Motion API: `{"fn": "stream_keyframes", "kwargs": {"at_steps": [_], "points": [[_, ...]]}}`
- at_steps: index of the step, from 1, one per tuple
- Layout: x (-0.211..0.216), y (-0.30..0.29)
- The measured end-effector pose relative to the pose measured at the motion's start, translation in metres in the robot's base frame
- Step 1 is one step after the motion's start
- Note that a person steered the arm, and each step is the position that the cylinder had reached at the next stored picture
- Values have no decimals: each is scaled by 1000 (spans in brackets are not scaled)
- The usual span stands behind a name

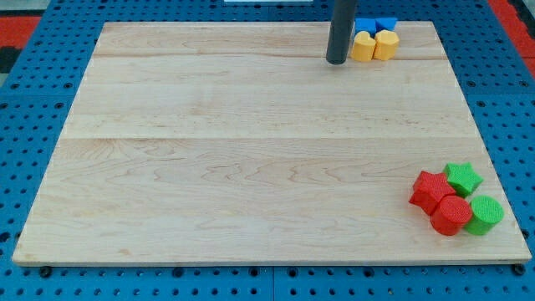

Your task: Push the group of blocks left a bit

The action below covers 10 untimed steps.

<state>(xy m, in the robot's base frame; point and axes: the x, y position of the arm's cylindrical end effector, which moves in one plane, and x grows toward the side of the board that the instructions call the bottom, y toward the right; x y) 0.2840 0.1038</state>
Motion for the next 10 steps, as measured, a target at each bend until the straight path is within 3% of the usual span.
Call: {"fn": "stream_keyframes", "kwargs": {"at_steps": [5, 9, 10], "points": [[-7, 36], [97, 125], [103, 119]]}}
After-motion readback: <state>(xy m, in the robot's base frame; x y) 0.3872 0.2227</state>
